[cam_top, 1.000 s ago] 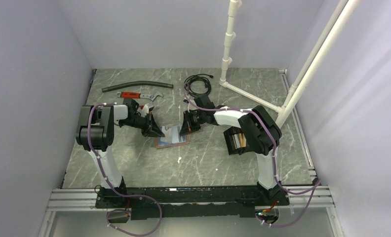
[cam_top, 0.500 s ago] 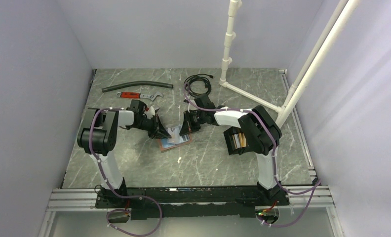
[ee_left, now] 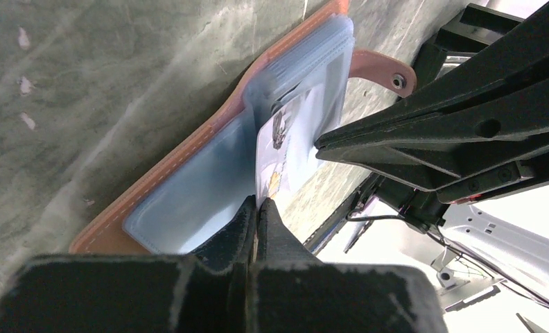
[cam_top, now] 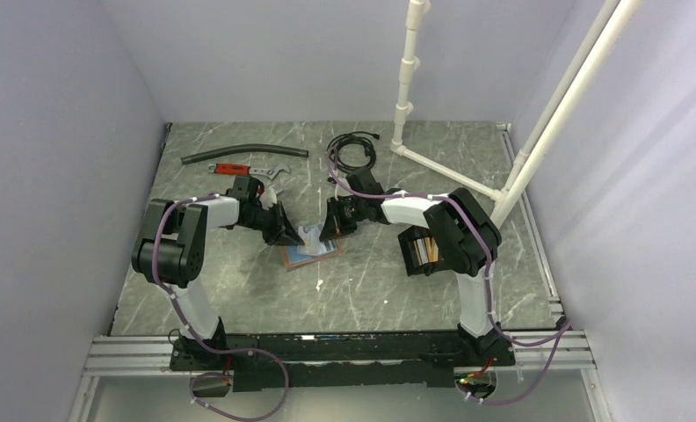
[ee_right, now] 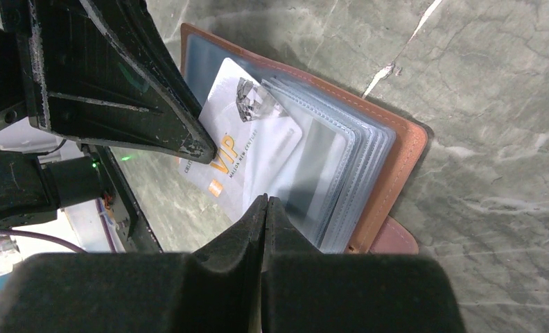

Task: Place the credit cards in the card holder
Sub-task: Insert the credit card into the card holder.

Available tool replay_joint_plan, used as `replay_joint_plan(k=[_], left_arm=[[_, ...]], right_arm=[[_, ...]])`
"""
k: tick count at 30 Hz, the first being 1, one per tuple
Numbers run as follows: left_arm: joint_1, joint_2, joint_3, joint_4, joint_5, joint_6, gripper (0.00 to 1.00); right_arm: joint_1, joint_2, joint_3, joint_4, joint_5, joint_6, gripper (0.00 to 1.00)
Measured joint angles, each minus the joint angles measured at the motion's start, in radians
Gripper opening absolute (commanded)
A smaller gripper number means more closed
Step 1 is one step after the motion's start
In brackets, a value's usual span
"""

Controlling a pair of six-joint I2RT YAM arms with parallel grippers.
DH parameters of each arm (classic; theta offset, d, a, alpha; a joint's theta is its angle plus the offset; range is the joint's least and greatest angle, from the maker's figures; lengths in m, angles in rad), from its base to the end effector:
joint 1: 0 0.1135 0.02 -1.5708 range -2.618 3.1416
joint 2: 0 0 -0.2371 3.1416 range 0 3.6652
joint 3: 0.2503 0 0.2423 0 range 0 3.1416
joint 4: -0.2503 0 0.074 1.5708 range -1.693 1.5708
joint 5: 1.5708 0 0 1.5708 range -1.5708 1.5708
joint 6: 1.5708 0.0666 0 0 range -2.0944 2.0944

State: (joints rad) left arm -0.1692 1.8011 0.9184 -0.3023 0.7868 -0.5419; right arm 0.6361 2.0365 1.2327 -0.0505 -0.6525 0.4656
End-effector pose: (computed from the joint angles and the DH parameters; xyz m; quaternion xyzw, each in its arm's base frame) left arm 0.3027 -0.0996 0.0890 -0.0957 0.9044 -0.4143 0.0350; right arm 0.3106 0.2796 0.1023 -0.1875 0.8743 0.4296 0.1259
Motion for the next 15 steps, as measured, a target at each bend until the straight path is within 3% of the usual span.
replay_joint_plan(k=[15], left_arm=[[-0.003,-0.017,-0.002,0.003,-0.037,-0.021,0.0]], right_arm=[[-0.001,0.0,-0.003,0.007,-0.003,0.0,0.0]])
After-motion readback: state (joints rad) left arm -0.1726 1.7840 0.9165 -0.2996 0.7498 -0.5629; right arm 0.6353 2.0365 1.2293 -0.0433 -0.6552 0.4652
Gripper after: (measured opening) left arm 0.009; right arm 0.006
